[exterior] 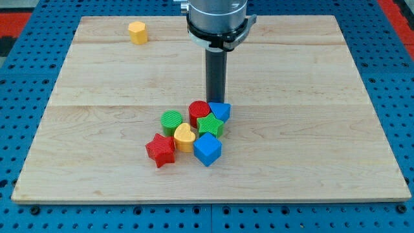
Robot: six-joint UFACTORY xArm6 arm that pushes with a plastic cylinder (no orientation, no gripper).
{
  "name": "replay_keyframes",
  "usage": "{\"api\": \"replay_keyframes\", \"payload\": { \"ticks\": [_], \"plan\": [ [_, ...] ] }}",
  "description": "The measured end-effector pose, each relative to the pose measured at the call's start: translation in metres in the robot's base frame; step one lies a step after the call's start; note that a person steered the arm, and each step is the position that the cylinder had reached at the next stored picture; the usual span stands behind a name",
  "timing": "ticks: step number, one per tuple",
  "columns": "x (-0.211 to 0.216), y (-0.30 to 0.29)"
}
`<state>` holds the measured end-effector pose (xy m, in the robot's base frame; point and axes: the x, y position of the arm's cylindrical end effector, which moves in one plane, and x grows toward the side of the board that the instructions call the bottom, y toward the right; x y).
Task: Move yellow hexagon above to the green circle
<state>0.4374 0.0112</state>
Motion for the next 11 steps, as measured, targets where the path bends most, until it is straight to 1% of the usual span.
{"api": "replay_keyframes", "payload": {
  "ticks": [2,3,4,5,6,7,8,9,10,11],
  "plan": [
    [0.01,-0.003],
    [-0.051,-0.018],
    [-0.122,-0.072],
    [-0.152,-0.073],
    [-0.195,-0.088],
    [-0.228,-0.123],
    [-0.219,-0.146],
    [-0.197,-0.189],
    [-0.164,-0.219],
    [-0.123,-0.21]
  ]
}}
